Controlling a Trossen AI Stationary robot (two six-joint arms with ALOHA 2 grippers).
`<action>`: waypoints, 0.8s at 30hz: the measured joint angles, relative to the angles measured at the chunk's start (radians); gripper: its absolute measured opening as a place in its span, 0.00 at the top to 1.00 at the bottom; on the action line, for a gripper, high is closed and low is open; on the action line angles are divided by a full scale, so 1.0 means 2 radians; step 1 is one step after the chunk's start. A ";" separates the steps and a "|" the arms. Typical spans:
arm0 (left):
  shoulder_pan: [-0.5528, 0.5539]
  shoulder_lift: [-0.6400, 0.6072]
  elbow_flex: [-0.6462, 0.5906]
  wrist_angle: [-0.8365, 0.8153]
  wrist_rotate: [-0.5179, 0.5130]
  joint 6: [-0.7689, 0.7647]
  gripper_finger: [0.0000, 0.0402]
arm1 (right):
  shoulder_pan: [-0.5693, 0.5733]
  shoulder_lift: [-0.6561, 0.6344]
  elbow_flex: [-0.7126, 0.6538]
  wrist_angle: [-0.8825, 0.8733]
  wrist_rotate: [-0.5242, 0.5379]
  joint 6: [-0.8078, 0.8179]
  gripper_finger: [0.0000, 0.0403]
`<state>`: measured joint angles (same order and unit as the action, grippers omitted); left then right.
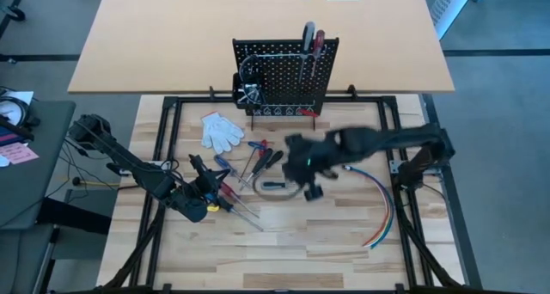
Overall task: Hang tools onto peg board
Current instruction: Hang the grey screwdriver on the pegboard
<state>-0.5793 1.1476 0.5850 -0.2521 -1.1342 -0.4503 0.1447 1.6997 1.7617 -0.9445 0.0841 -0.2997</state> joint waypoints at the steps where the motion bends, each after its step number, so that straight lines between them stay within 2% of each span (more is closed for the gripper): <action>1: 0.000 0.000 0.000 0.000 0.003 0.000 1.00 | 0.006 -0.007 -0.038 0.030 -0.003 0.005 0.73; 3: 0.000 0.000 0.000 0.000 0.003 0.000 1.00 | 0.009 -0.023 -0.123 0.106 -0.046 0.009 0.73; 6: -0.001 0.000 0.000 0.000 0.005 -0.002 1.00 | -0.005 -0.040 -0.244 0.242 -0.115 0.061 0.73; 12: -0.001 0.000 0.000 0.000 0.005 -0.003 1.00 | -0.039 -0.046 -0.398 0.381 -0.129 0.150 0.72; 15: -0.001 0.000 0.000 0.000 0.005 -0.003 1.00 | -0.047 -0.023 -0.433 0.440 -0.138 0.150 0.67; 18: -0.001 0.000 0.000 0.001 0.005 -0.003 1.00 | -0.049 0.006 -0.439 0.478 -0.135 0.132 0.58; 21: -0.001 0.000 0.000 0.002 0.005 -0.003 1.00 | -0.051 0.032 -0.434 0.514 -0.104 0.121 0.48; 24: -0.001 0.000 0.000 0.003 0.005 -0.003 1.00 | -0.051 0.054 -0.418 0.514 -0.061 0.123 0.42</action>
<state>-0.5812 1.1476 0.5850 -0.2470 -1.1236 -0.4564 0.0433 1.8081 0.9258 0.0838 -0.0385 -0.0545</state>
